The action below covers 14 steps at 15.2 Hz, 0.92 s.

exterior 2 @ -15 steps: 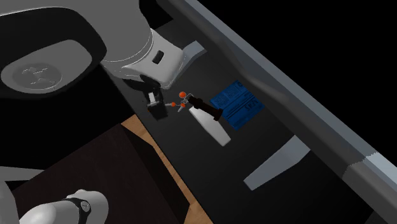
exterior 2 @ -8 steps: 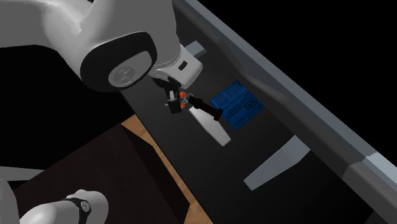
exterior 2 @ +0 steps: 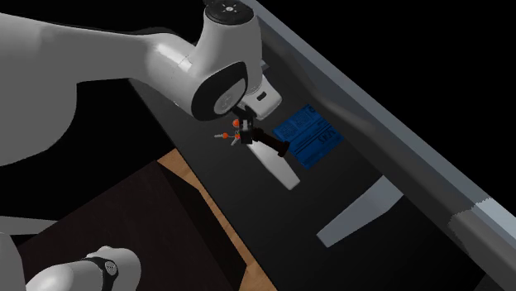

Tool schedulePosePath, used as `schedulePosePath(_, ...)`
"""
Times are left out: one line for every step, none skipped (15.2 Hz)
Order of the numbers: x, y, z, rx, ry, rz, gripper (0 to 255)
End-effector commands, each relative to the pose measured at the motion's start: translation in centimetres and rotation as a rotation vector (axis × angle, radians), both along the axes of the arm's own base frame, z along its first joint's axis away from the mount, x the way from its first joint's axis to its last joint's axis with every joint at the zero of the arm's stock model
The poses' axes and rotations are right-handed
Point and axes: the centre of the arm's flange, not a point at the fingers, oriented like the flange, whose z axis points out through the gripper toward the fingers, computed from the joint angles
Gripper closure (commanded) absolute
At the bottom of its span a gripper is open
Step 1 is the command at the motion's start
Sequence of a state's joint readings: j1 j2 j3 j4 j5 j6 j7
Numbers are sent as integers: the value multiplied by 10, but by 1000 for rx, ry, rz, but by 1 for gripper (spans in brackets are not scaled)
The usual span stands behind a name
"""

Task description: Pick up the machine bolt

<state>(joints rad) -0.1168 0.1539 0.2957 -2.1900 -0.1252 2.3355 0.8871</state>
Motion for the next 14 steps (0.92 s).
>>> schedulePosePath(17, 0, -22, -8, 5, -47, 0)
schedulePosePath(26, 0, -33, -12, 8, -69, 0)
schedulePosePath(29, 0, -38, -14, 9, -79, 0)
schedulePosePath(29, 0, -43, -14, 9, -79, 0)
schedulePosePath(29, 0, -48, -14, 9, -79, 0)
schedulePosePath(29, 0, -54, -14, 9, -79, 0)
schedulePosePath(29, 0, -59, -14, 9, -79, 0)
schedulePosePath(29, 0, -64, -14, 9, -79, 0)
schedulePosePath(29, 0, -69, -14, 9, -79, 0)
schedulePosePath(29, 0, -75, -14, 9, -79, 0)
schedulePosePath(29, 0, -78, -14, 9, -79, 0)
schedulePosePath(29, 0, -78, -14, 9, -79, 0)
schedulePosePath(29, 0, -78, -14, 9, -79, 255)
schedulePosePath(29, 0, -78, -14, 9, -79, 255)
